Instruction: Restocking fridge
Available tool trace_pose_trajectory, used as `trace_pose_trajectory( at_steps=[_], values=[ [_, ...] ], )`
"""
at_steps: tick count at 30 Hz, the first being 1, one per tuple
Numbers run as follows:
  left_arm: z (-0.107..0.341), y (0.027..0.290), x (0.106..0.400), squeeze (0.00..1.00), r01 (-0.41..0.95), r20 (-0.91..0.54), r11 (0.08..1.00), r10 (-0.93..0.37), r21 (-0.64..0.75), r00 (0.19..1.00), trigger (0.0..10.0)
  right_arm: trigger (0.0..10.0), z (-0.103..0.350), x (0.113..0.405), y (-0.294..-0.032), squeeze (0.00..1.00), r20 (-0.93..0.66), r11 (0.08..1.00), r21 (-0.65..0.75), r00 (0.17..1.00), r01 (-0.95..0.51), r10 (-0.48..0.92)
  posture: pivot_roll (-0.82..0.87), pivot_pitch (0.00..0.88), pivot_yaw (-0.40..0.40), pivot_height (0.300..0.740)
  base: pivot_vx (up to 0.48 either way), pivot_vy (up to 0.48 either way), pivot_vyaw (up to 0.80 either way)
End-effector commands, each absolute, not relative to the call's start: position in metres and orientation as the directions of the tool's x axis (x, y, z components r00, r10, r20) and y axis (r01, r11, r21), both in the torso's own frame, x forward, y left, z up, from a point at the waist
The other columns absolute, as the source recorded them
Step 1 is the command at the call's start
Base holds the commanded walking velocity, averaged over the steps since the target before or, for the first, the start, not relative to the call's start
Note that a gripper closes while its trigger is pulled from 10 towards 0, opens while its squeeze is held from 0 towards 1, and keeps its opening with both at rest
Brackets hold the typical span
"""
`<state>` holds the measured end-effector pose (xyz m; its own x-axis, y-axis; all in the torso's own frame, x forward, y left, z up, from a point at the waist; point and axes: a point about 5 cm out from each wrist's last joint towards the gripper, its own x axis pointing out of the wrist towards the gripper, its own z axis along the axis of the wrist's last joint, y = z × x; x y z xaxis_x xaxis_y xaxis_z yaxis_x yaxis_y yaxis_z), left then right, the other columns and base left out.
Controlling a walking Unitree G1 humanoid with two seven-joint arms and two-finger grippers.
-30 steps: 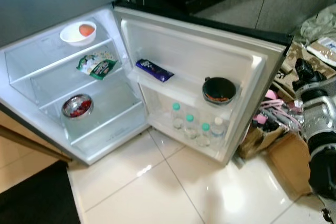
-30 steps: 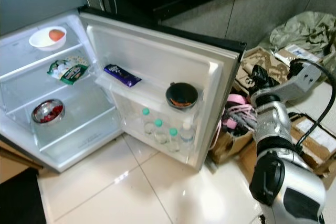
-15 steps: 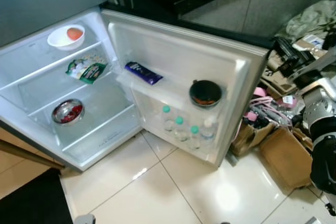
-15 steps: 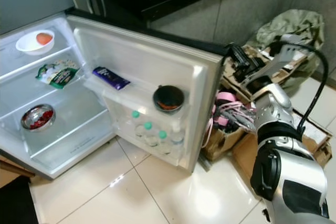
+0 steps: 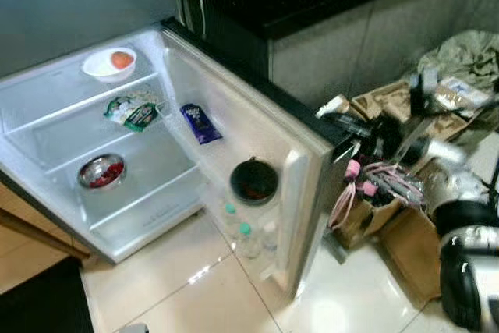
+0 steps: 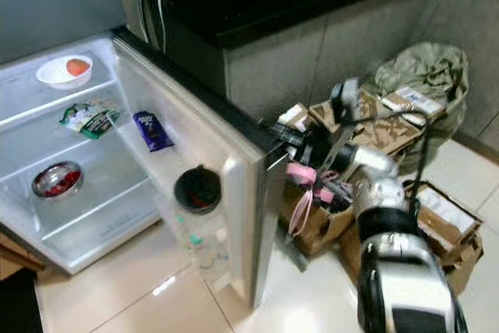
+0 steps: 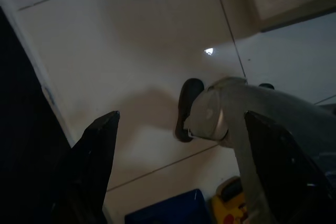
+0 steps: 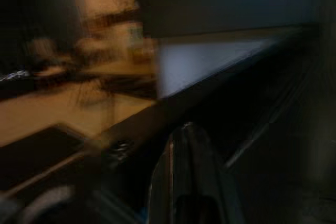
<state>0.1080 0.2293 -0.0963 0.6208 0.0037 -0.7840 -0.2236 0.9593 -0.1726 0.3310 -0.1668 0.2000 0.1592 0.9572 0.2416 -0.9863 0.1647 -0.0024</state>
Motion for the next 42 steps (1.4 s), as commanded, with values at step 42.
trace_pose_trajectory(
  at_steps=[42],
  values=[
    [-0.103, 0.204, 0.117, 0.0, -0.271, -0.825, 0.942, -0.013, -0.2, 0.565, 10.0, 10.0, -0.072, 0.17, -0.249, 0.0, -0.786, 0.971, 0.232, 0.601, 0.063, 0.149, -0.08, 0.0, 0.009, 0.74, 0.0, 0.0, 0.43]
  ],
)
